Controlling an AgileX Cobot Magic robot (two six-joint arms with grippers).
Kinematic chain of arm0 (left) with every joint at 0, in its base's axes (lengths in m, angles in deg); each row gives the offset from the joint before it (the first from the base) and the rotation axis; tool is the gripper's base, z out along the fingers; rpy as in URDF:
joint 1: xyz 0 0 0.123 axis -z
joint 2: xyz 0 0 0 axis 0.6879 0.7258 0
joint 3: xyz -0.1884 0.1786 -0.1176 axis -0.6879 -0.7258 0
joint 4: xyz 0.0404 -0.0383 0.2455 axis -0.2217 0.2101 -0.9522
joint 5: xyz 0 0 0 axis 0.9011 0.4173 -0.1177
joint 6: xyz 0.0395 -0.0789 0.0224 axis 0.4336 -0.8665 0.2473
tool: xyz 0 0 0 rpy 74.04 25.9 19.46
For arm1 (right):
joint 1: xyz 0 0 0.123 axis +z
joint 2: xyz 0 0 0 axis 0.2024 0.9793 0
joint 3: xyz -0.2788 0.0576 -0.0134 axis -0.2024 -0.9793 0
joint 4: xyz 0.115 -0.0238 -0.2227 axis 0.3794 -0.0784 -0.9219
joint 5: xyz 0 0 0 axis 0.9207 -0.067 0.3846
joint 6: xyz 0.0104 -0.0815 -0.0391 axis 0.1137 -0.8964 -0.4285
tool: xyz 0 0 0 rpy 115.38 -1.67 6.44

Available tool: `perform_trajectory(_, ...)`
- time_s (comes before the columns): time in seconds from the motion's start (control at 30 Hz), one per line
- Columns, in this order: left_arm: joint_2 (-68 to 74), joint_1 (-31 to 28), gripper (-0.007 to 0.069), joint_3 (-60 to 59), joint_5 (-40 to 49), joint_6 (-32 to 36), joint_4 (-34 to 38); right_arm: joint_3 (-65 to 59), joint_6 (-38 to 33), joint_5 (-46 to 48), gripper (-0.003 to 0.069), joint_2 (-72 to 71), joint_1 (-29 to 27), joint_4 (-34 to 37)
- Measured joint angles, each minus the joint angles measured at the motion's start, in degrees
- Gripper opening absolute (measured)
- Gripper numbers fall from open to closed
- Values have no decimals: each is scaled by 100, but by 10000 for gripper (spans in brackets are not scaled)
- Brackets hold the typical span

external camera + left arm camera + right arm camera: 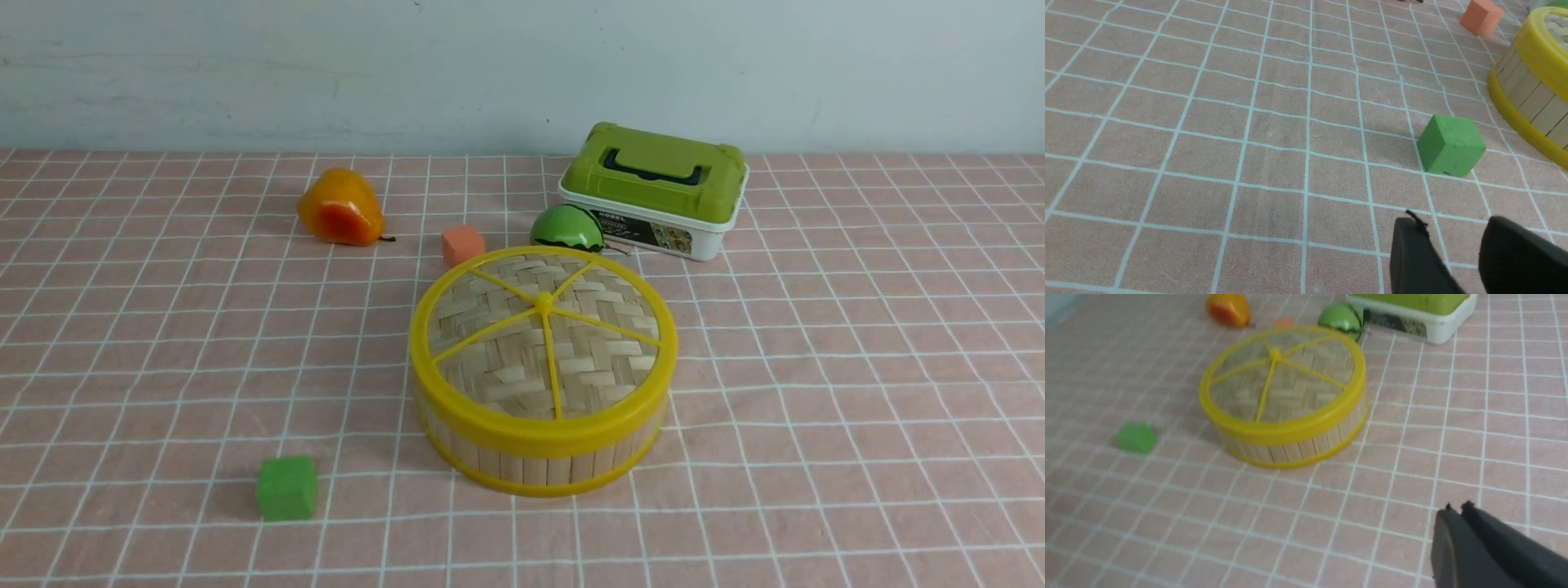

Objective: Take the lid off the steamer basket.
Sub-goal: Use the right arm to lift the lid of the steamer

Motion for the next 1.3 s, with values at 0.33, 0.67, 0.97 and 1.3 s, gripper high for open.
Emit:
perform_trajectory(0.33, 0, 0, 239, 0, 0, 0, 0, 2628, -573, 1723, -6, 2789, 718, -251)
perform_trajectory(0.67, 0, 0, 239, 0, 0, 0, 0, 4527, 1193, 1790, 13, 5447, 2808, -2366)
perform_trajectory(0.97, 0, 0, 239, 0, -5, 0, 0, 6257, 1671, 1784, 131, 7580, 3416, -2943)
perform_trajectory(1.3, 0, 0, 239, 0, -5, 0, 0, 8265, 1916, 1768, 437, 9472, 3418, -2895)
